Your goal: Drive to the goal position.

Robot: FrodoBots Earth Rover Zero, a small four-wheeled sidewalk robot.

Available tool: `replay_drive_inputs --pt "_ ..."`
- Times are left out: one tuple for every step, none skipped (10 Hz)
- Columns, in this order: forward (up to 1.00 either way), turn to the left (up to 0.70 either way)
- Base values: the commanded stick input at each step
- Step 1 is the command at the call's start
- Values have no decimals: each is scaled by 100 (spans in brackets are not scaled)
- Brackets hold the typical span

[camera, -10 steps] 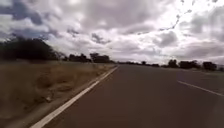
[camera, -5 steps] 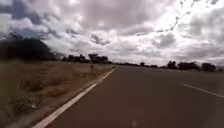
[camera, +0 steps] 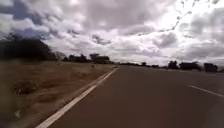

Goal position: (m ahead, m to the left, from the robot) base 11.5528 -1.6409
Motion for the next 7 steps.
replay_drive_inputs --pt "70 0" --pt "70 0" --pt "70 0" --pt "70 -1" --pt "70 -3" --pt "70 -6" --pt "70 -35"
